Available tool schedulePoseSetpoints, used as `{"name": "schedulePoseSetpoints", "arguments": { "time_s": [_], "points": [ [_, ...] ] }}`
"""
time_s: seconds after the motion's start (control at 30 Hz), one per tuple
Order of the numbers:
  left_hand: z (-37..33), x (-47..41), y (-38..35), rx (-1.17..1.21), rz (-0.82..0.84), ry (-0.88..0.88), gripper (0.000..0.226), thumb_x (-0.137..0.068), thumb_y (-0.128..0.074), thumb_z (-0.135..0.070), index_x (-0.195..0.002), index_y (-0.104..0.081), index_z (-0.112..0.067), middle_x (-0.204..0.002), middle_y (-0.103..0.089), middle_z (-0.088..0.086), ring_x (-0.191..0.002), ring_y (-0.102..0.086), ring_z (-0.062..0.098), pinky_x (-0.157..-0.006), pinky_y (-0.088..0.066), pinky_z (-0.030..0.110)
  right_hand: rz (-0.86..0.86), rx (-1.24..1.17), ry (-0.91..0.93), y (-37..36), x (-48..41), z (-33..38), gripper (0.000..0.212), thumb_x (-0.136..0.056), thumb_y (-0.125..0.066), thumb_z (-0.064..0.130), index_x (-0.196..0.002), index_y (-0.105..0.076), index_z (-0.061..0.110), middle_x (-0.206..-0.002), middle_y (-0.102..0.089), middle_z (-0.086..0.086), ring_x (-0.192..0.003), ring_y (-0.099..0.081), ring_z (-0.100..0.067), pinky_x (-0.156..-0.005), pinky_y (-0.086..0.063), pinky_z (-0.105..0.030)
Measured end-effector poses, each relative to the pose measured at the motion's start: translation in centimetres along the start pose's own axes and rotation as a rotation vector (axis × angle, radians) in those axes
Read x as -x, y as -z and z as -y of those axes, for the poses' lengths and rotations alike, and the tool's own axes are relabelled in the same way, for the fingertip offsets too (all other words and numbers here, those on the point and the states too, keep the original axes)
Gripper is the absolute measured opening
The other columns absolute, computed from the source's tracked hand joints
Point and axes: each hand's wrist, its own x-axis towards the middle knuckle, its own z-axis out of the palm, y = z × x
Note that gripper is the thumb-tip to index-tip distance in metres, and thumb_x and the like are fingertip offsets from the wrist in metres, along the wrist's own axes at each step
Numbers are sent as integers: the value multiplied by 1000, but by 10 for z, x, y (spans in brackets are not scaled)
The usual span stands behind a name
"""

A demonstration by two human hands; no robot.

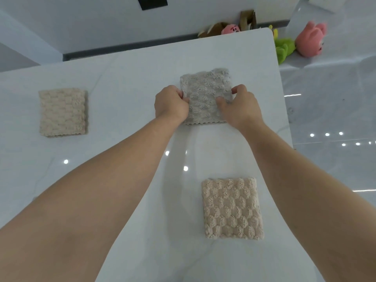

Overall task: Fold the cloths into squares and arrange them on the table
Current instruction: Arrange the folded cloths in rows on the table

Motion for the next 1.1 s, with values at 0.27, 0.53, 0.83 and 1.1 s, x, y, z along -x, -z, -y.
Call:
{"name": "schedulePoseSetpoints", "arguments": {
  "time_s": [0.27, 0.53, 0.83, 1.1],
  "points": [
    [-8, 12, -13, -330, -169, -492, 53, -98, -46, -16, -150, -36, -10, -160, -32, 13, -141, -40, 33, -113, -38, 46, -150, 148, 209, -2, 3, 6, 64, -95, -55, 42, -148, -32, 15, -138, -46, -14, -121, -50, -35, -89, -45, -43],
    [16, -6, -42, -490, 107, -562, 63, -108, -11, -45, -162, -1, -15, -170, 1, 2, -156, 8, 19, -127, 1, 45, -17, 470, 438, -21, -17, -1, 60, -106, -12, 42, -160, 2, 18, -168, 6, 2, -154, 9, -19, -125, -2, -45],
    [21, -11, -42, -494, 130, -576, 66, -105, -8, -51, -162, 3, -18, -170, 6, 0, -156, 11, 18, -126, 3, 49, -3, 506, 397, -25, -14, -11, 64, -104, -3, 49, -160, 8, 20, -168, 10, 6, -153, 12, -14, -123, 5, -50],
    [25, -11, -35, -496, 157, -613, 67, -106, -12, -51, -161, 5, -16, -170, 9, 1, -155, 14, 19, -126, 2, 49, 11, 520, 415, -28, -10, -12, 63, -104, -3, 48, -160, 6, 20, -168, 10, 5, -153, 12, -13, -123, 5, -50]
  ]
}}
